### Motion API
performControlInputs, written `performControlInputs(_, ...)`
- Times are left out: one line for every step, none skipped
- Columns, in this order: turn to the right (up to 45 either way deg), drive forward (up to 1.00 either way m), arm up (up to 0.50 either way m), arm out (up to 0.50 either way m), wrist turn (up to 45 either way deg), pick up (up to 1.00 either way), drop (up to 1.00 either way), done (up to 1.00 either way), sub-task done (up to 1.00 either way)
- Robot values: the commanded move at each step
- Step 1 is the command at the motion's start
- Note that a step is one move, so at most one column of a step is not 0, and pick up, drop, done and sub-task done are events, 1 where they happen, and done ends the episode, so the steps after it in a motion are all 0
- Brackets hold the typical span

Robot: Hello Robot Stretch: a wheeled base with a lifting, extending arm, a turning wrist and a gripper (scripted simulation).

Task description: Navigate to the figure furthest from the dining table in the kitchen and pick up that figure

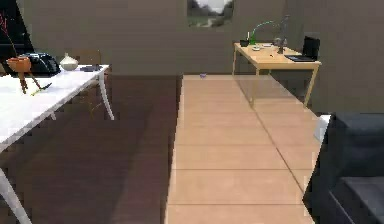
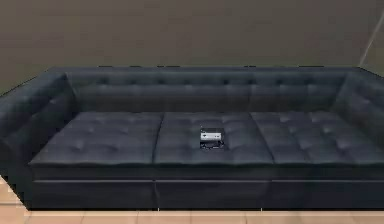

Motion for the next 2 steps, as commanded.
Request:
performControlInputs(-45.0,0.00,0.00,0.00,0.0,0.00,0.00,0.00,0.00)
performControlInputs(-9.0,0.00,0.00,0.00,0.0,0.00,0.00,0.00,0.00)
